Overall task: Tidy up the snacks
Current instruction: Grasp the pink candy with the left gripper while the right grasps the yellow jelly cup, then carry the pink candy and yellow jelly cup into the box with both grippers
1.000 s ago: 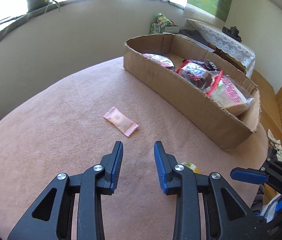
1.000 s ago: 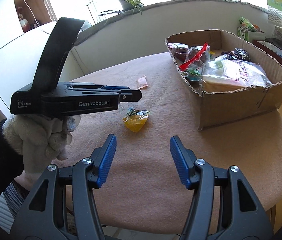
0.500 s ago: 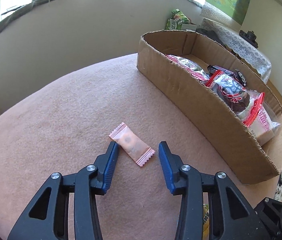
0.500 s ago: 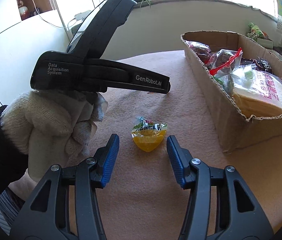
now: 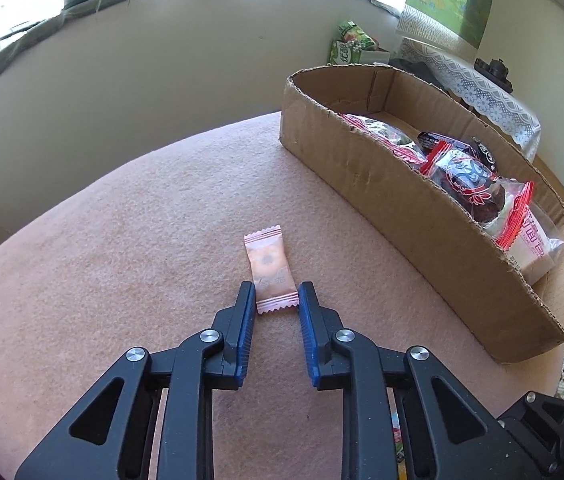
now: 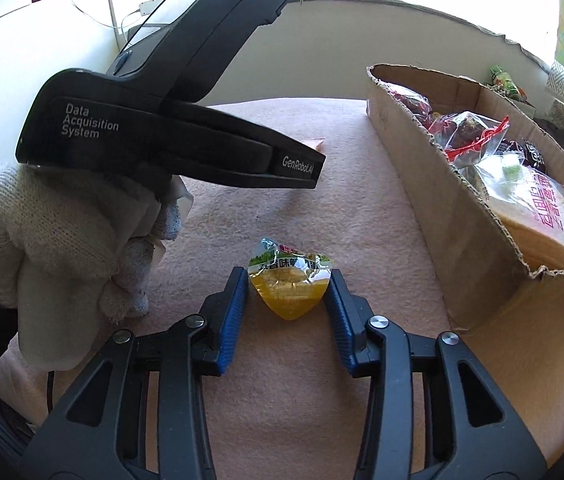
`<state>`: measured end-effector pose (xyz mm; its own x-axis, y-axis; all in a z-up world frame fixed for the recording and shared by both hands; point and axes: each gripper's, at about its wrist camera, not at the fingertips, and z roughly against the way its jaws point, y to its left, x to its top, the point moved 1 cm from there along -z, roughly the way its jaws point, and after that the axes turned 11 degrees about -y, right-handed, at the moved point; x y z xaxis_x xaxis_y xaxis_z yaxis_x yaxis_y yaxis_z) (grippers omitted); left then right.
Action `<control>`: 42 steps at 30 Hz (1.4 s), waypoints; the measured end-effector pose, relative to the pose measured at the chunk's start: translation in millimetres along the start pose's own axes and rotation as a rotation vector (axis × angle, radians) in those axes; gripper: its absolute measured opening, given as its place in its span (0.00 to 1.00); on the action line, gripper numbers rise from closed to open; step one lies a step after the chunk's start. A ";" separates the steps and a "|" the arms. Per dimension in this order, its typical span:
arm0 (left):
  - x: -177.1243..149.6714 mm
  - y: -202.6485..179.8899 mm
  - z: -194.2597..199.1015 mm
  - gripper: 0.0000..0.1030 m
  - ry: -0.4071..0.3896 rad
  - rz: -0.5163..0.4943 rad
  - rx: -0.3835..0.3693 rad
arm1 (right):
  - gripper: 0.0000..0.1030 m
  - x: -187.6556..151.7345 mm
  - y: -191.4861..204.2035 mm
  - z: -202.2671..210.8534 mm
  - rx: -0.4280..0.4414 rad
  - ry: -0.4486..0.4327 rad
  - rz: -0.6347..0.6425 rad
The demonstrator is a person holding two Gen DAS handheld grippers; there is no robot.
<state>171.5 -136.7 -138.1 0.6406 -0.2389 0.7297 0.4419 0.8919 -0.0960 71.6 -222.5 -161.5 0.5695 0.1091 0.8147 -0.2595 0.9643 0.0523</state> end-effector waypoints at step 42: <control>-9.4 19.9 23.0 0.18 -0.033 0.045 0.004 | 0.36 28.7 -18.3 -42.7 0.022 0.066 0.036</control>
<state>159.8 -107.9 -131.2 0.6388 -0.1861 0.7465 0.4107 0.9030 -0.1263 126.0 -226.7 -163.8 0.6095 0.1601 0.7764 -0.2975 0.9540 0.0368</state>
